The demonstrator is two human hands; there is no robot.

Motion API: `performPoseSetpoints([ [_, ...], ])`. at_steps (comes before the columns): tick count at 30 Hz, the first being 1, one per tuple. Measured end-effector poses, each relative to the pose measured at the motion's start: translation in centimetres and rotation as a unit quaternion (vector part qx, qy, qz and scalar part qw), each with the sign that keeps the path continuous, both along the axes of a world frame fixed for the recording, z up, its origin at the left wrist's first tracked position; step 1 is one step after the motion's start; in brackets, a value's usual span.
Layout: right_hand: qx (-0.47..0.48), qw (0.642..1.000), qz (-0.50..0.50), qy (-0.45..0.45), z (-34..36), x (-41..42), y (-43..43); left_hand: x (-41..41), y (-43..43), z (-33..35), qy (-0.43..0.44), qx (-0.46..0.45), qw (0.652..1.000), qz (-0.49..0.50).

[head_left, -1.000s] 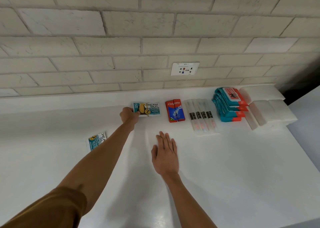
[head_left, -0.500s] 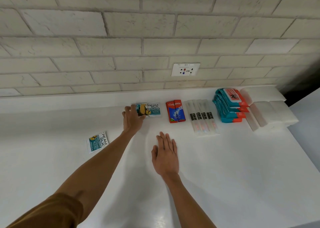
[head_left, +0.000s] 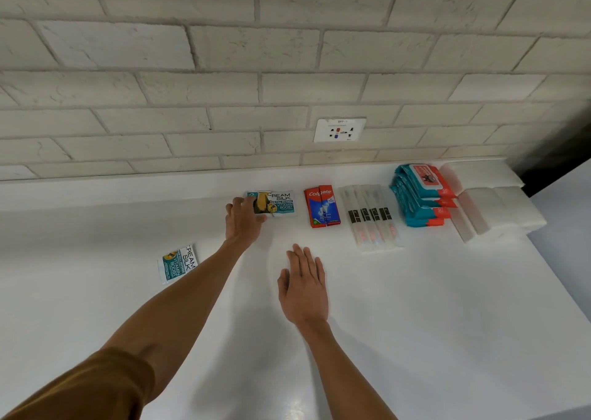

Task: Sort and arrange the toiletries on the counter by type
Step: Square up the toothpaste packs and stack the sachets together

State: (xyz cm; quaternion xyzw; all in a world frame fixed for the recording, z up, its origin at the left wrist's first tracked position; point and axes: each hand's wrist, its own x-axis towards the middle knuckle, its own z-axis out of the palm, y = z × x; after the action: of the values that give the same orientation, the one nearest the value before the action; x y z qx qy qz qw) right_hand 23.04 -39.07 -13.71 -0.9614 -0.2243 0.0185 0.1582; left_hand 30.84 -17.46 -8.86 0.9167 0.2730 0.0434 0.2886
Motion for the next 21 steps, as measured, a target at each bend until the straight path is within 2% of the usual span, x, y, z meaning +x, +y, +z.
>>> performPoseSetpoints([
  [5, 0.002, 1.000, 0.002, -0.001, -0.1, 0.0, -0.1, -1.0, -0.2, 1.1, -0.025, -0.011, 1.000, 0.000],
  [12, -0.011, 1.000, 0.017, 0.006, -0.2, 0.0, -0.3, -5.8, 1.1, 1.7, -0.065, -0.025, 0.995, -0.065],
  [21, -0.043, 0.998, 0.038, 0.012, -0.5, -0.4, -0.6, -14.6, 7.0, 2.3, -0.010, 0.025, 0.999, -0.044],
])
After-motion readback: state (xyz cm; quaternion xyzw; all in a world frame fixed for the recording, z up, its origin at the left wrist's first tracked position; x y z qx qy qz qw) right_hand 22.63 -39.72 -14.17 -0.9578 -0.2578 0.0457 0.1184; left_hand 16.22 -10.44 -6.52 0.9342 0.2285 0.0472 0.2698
